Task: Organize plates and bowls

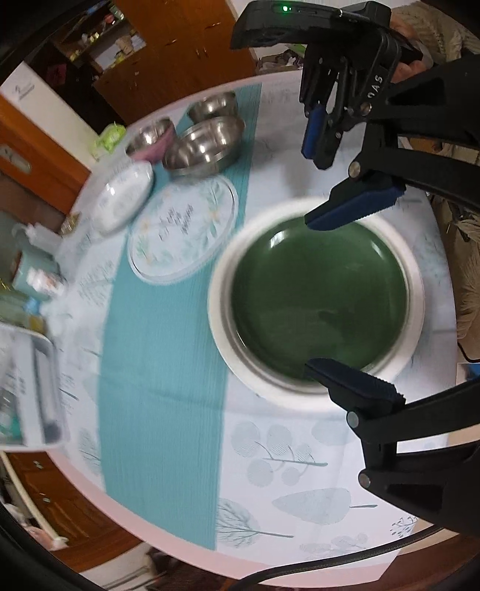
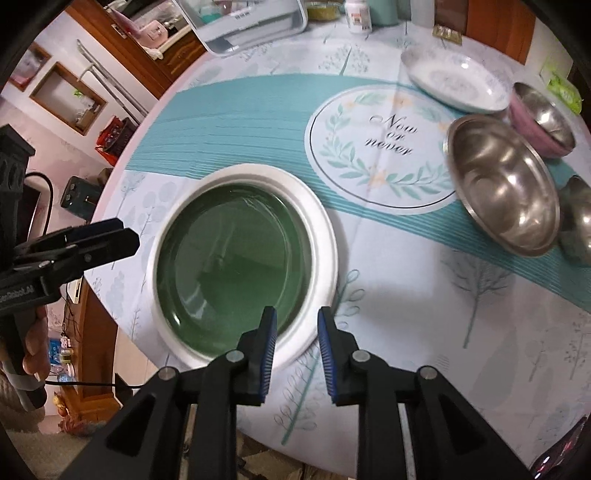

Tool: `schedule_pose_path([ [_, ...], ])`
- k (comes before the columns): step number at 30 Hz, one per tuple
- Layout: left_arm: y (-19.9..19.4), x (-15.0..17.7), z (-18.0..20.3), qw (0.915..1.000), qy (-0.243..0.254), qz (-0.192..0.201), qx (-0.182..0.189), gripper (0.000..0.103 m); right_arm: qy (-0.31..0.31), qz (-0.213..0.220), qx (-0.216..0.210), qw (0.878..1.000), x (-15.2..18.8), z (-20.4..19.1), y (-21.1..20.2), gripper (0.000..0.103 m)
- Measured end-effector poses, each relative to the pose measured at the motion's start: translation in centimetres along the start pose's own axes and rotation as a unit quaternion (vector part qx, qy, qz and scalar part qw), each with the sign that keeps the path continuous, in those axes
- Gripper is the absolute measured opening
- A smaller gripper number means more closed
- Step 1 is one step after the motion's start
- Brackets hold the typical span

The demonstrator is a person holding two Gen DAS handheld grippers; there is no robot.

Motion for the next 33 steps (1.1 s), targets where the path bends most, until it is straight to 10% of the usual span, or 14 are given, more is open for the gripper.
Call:
schedule_pose_path([
  [17,-7.8,-2.2,12.6,0.9952,0.048,0.085,0.01,0.086,-0.028,0.11,0.006,0.994,0.5,5.5,-12.5,0.034],
  [33,-12.5,-13.4,15.4,0.9853,0.098,0.139,-0.009,0.086,0.009,0.213,0.082,0.974,-8.0,9.6,-21.8,0.037],
])
Point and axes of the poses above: each gripper's, at about its wrist camera, not at the fingertips, and y roughly the way its jaws point, z to its right, x to its underside, the point moved 6 cm from there along y, roughly the way its jaws point, and after that the axes turned 2 degrees about -x, right-handed, at the moved point
